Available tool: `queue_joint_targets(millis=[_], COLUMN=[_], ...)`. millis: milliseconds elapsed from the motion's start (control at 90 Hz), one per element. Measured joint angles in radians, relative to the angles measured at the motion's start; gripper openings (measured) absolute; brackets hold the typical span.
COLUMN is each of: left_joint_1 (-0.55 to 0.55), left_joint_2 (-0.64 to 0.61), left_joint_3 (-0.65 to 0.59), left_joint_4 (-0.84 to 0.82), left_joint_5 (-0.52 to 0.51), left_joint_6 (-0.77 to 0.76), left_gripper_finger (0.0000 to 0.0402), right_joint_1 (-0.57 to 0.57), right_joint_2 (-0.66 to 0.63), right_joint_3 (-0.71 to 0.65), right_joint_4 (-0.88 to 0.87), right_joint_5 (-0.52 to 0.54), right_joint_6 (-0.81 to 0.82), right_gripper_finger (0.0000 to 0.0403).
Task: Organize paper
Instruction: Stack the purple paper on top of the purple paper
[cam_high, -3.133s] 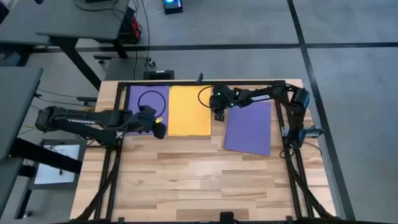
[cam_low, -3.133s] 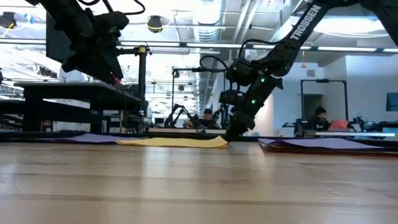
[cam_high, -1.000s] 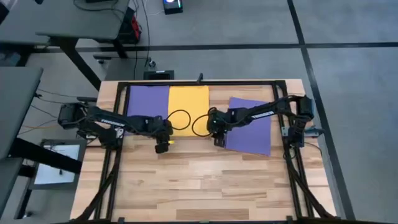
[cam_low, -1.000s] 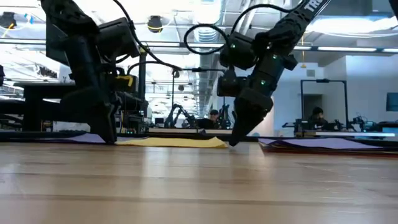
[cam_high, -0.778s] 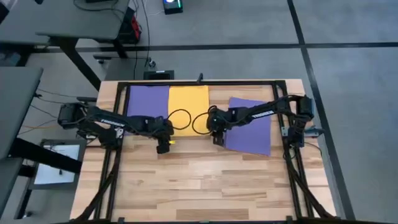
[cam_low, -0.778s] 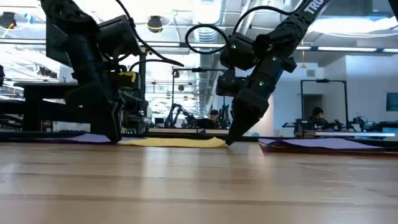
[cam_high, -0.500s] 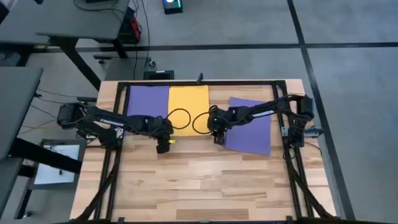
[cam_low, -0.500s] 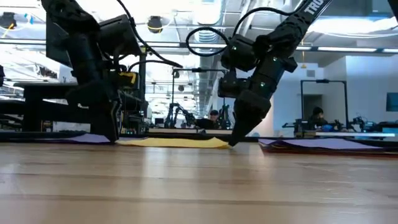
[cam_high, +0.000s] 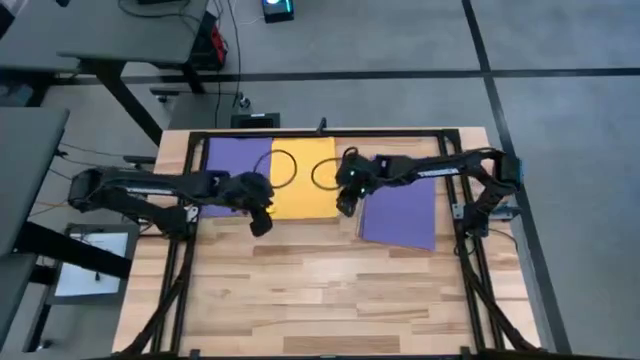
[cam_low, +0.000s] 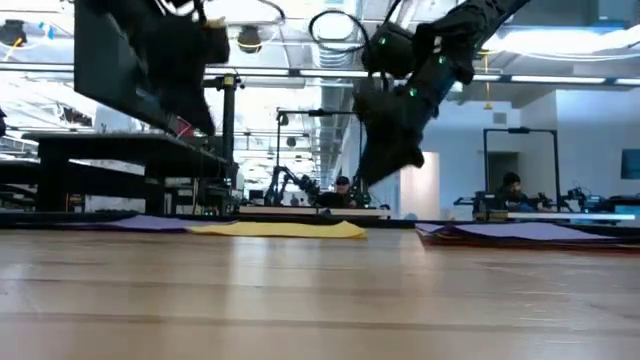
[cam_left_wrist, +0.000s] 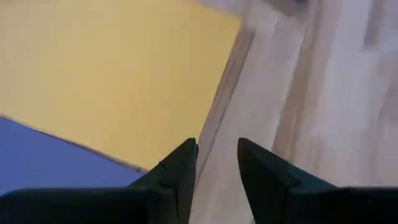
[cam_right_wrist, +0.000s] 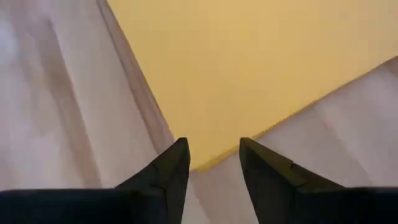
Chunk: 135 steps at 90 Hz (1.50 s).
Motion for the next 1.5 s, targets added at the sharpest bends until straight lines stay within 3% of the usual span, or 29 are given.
queue_joint_targets(millis=[156, 311, 456, 578, 767, 944, 1133, 1289, 1500], left_joint_1=[0.042, 0.089, 0.102, 0.125, 0.204, 0.252, 0.248, 0.216, 0.153], left_joint_2=[-0.060, -0.067, 0.009, 0.108, 0.246, 0.309, 0.321, 0.312, 0.312], left_joint_3=[0.025, 0.046, 0.049, 0.049, 0.047, 0.047, 0.047, 0.047, 0.047], left_joint_4=[-0.008, 0.020, 0.122, 0.176, 0.171, 0.192, 0.261, 0.273, 0.270], left_joint_5=[-0.014, -0.016, -0.007, 0.099, 0.310, 0.317, 0.370, 0.377, 0.378], left_joint_6=[-0.066, -0.157, -0.184, -0.143, 0.021, 0.158, 0.195, 0.133, 0.013], left_gripper_finger=[0.0103, 0.0103, 0.0103, 0.0103, 0.0103, 0.0103, 0.0103, 0.0103, 0.0103], right_joint_1=[-0.097, -0.211, -0.282, -0.283, -0.190, -0.003, 0.238, 0.340, 0.373], right_joint_2=[-0.102, -0.202, -0.252, -0.267, -0.291, -0.287, -0.250, -0.164, -0.025], right_joint_3=[0.002, 0.002, -0.002, -0.052, -0.187, -0.243, -0.241, -0.241, -0.242], right_joint_4=[-0.068, -0.197, -0.390, -0.489, -0.429, -0.363, -0.282, -0.249, -0.076], right_joint_5=[-0.011, -0.027, -0.028, -0.028, -0.020, 0.065, 0.136, 0.205, 0.193], right_joint_6=[-0.005, -0.091, -0.125, -0.062, 0.217, 0.535, 0.745, 0.790, 0.718], right_gripper_finger=[0.0149, 0.0189, 0.0222, 0.0230, 0.0226, 0.0215, 0.0206, 0.0205, 0.0205])
